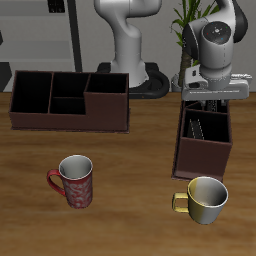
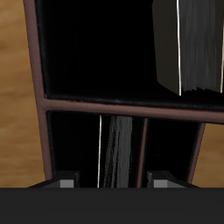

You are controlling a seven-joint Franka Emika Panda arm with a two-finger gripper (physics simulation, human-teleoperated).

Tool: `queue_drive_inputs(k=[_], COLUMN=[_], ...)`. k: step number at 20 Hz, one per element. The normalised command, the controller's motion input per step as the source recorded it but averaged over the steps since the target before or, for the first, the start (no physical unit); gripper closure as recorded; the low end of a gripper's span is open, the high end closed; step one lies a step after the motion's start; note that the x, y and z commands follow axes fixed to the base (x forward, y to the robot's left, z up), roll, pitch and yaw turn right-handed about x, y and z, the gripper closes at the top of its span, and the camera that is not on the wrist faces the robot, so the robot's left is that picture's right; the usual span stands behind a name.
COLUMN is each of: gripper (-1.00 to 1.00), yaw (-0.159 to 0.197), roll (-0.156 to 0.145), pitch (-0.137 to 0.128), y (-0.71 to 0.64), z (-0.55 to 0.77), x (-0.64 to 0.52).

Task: Place the yellow book into the left desk caddy's right compartment and place the black book into the left desk caddy's back compartment

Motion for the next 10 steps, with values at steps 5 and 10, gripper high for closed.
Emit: queue_drive_inputs(k=[5, 10], gripper=[-1.00, -1.00], yaw=[-0.007, -0.013], roll=[0.002, 0.006], pitch=[-0.011, -0.026], y=[-0.08, -0.09], z=[0.07, 0.17], x=[0.00, -0.03])
